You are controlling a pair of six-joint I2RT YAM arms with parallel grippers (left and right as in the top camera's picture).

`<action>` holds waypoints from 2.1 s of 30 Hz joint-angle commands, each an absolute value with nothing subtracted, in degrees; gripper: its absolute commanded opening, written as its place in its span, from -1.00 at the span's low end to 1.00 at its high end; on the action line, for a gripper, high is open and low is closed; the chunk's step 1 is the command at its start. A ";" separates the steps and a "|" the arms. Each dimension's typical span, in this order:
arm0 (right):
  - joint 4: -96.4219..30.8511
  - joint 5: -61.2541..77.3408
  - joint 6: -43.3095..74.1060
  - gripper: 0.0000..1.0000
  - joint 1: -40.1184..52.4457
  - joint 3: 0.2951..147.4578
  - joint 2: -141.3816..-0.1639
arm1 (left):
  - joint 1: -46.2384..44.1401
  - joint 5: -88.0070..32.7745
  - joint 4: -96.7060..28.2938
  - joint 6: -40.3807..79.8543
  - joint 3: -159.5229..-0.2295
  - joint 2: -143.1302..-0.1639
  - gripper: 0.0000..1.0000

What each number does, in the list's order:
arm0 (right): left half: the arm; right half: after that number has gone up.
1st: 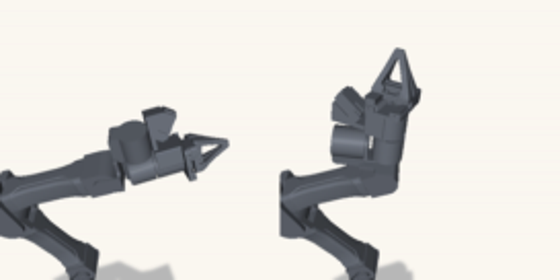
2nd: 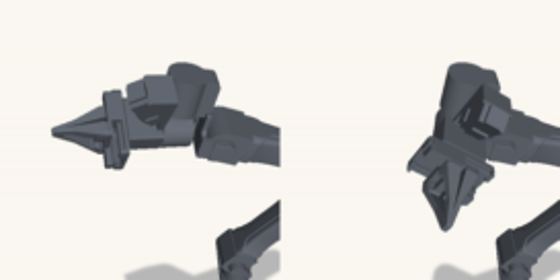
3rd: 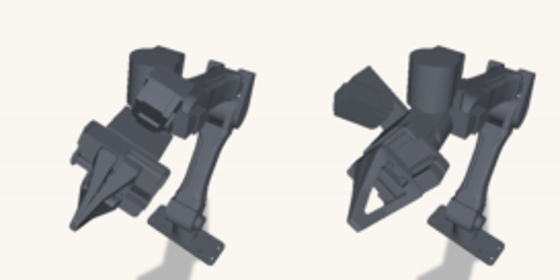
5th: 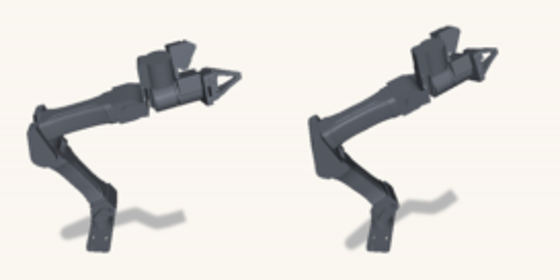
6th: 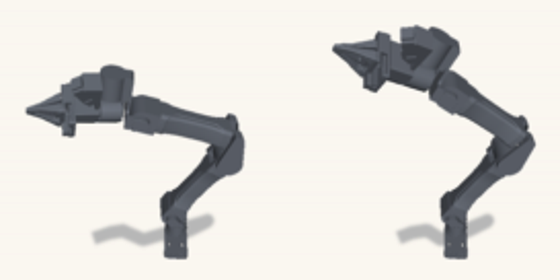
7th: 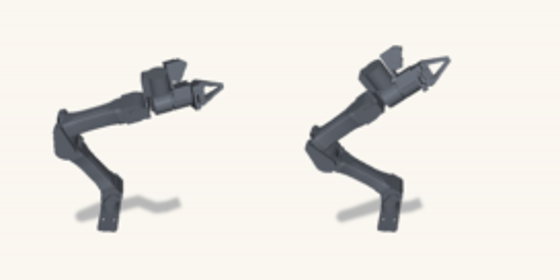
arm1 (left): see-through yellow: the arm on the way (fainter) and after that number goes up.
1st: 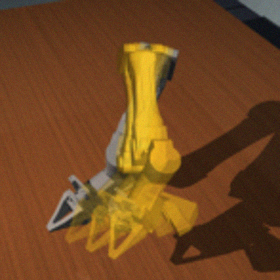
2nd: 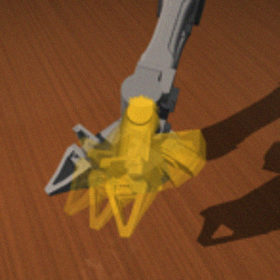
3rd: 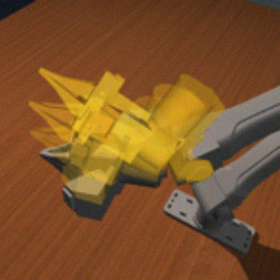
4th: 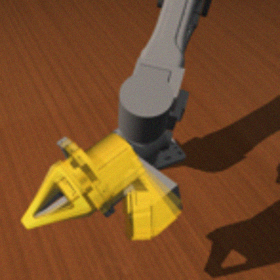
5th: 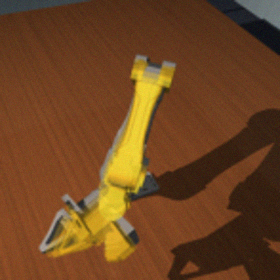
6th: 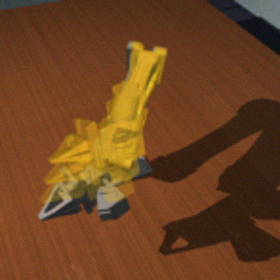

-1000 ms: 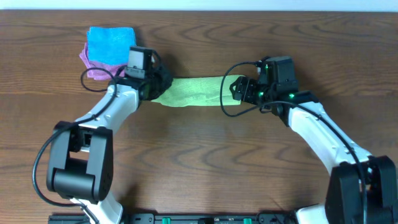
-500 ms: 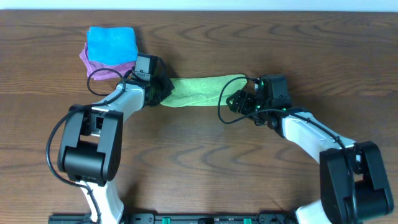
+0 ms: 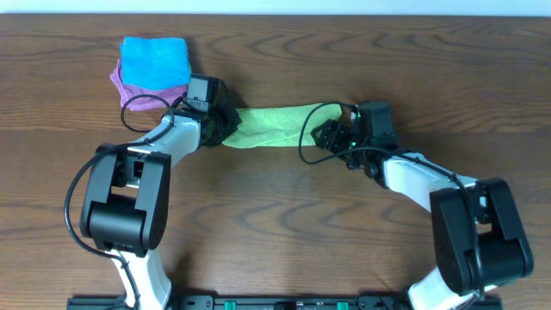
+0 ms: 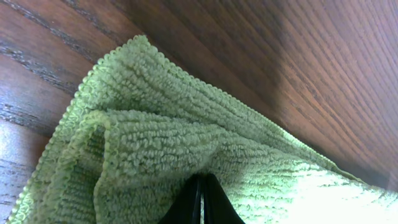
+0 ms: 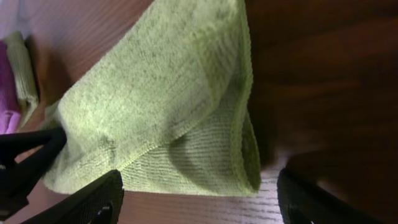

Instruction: Fold the cloth

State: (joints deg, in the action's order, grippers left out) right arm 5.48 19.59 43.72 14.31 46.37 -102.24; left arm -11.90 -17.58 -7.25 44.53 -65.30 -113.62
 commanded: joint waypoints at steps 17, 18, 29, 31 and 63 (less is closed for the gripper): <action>27.14 10.48 46.46 -0.42 18.20 45.95 -115.09 | -11.70 -18.04 -9.26 43.29 -66.17 -115.07 -0.88; 27.99 10.28 44.93 -0.60 18.17 45.98 -115.07 | -11.70 -18.28 -9.28 43.29 -66.17 -115.07 -0.88; 26.72 10.17 31.99 -0.98 18.04 46.26 -105.51 | -13.87 -20.86 -8.91 45.52 -66.17 -115.07 -0.88; 22.59 10.02 28.84 -0.97 18.04 47.00 -102.02 | -14.68 -20.86 -8.73 46.50 -66.24 -115.07 -0.88; 10.63 8.34 18.13 -0.98 31.66 55.88 -101.27 | -13.26 -20.78 -14.26 42.06 -72.29 -112.49 -0.88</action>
